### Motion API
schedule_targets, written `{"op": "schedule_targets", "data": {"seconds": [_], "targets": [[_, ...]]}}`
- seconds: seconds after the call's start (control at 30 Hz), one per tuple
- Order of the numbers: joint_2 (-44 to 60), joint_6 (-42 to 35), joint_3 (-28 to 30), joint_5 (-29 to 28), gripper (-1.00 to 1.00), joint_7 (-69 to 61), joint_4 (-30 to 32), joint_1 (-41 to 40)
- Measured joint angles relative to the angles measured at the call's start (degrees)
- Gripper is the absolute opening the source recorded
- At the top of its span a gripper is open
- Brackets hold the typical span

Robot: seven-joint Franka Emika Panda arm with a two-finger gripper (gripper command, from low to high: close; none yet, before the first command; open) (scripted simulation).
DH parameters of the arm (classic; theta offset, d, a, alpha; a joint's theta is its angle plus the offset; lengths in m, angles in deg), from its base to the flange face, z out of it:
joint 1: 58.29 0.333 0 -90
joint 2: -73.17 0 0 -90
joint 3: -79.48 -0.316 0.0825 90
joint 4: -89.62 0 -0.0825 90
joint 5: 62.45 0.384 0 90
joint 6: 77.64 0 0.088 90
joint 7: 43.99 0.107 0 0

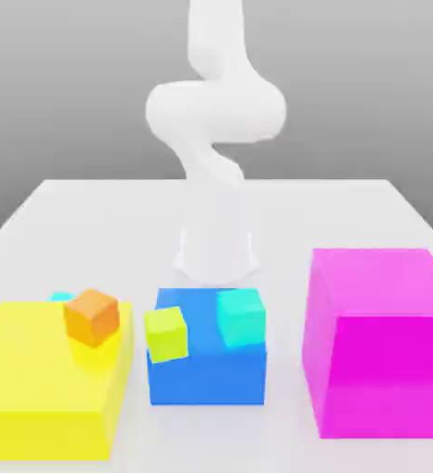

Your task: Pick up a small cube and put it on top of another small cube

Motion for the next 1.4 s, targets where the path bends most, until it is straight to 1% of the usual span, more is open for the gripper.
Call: {"op": "schedule_targets", "data": {"seconds": [0.23,0.53,0.7,0.83,0.9,0.97,1.0,1.07,1.13,1.2,1.27,1.3,1.4], "targets": [[9.14,6.57,4.65,-6.57,0.00,-4.01,7.55,-6.26],[20.33,14.77,13.71,-12.35,0.00,-10.95,16.97,-13.78],[26.50,19.61,19.73,-13.54,0.00,-16.36,22.27,-17.40],[31.52,23.71,24.98,-12.66,0.00,-22.02,26.60,-19.50],[34.09,25.86,27.53,-11.00,0.00,-25.71,28.82,-20.25],[36.72,28.04,30.31,-8.10,0.00,-30.26,31.07,-20.29],[38.30,29.31,31.13,-5.58,0.00,-32.93,31.84,-20.13],[42.43,32.38,30.01,2.74,0.00,-39.31,31.96,-19.98],[46.84,35.45,23.70,12.73,0.00,-46.46,31.26,-23.56],[51.07,38.47,15.54,21.21,0.00,-52.69,30.27,-29.69],[55.06,41.84,6.89,25.14,0.00,-55.89,29.43,-37.50],[56.18,42.79,4.67,26.16,-1.00,-56.76,29.20,-39.52],[56.17,42.72,4.67,26.12,-1.00,-56.73,29.20,-39.53]]}}
